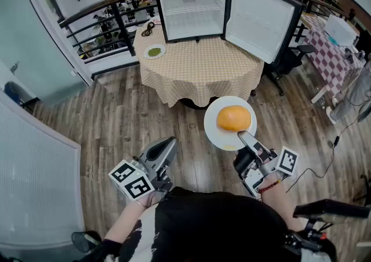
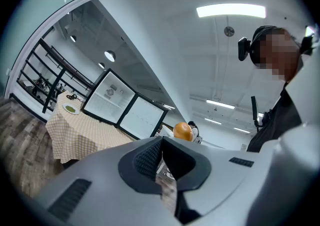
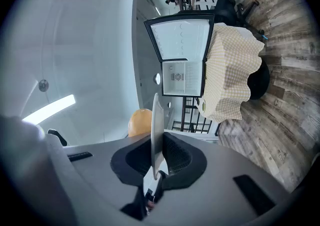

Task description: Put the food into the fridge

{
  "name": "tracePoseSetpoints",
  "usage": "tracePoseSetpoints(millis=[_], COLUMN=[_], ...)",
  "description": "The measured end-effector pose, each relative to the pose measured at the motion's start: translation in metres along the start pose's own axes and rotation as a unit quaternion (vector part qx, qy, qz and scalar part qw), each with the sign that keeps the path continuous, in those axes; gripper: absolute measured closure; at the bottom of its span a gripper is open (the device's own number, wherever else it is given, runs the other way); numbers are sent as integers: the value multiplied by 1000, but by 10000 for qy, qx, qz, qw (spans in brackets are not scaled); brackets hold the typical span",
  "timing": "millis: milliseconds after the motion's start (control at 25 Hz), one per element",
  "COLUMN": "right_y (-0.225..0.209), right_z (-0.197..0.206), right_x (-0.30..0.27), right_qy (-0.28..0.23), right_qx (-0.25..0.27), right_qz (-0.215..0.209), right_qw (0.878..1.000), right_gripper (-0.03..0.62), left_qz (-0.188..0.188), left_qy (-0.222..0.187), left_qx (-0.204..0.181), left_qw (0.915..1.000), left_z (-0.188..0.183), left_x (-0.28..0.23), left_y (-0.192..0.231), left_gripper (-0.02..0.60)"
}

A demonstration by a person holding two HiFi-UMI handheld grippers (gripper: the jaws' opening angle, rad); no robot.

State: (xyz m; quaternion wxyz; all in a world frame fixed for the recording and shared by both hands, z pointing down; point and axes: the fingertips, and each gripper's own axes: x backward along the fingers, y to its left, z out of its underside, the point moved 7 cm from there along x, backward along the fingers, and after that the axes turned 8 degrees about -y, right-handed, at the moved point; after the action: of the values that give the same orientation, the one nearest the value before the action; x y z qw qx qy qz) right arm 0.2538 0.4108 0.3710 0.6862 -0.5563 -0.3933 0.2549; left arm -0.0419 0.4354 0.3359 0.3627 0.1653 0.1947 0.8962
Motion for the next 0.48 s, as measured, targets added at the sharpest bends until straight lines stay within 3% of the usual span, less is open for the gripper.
tracePoseSetpoints(millis=[480], right_y=[-3], right_z=[5], right_x=[-12], right_qy=[88], right_qx=[-37], right_qz=[-89], right_qw=[9999], right_gripper=[559], left_qz=[-60], left_qy=[50], left_qx=[81], left_qw=[9999], left_z=[4], left_x=[1], left_y=[10], left_gripper=[568])
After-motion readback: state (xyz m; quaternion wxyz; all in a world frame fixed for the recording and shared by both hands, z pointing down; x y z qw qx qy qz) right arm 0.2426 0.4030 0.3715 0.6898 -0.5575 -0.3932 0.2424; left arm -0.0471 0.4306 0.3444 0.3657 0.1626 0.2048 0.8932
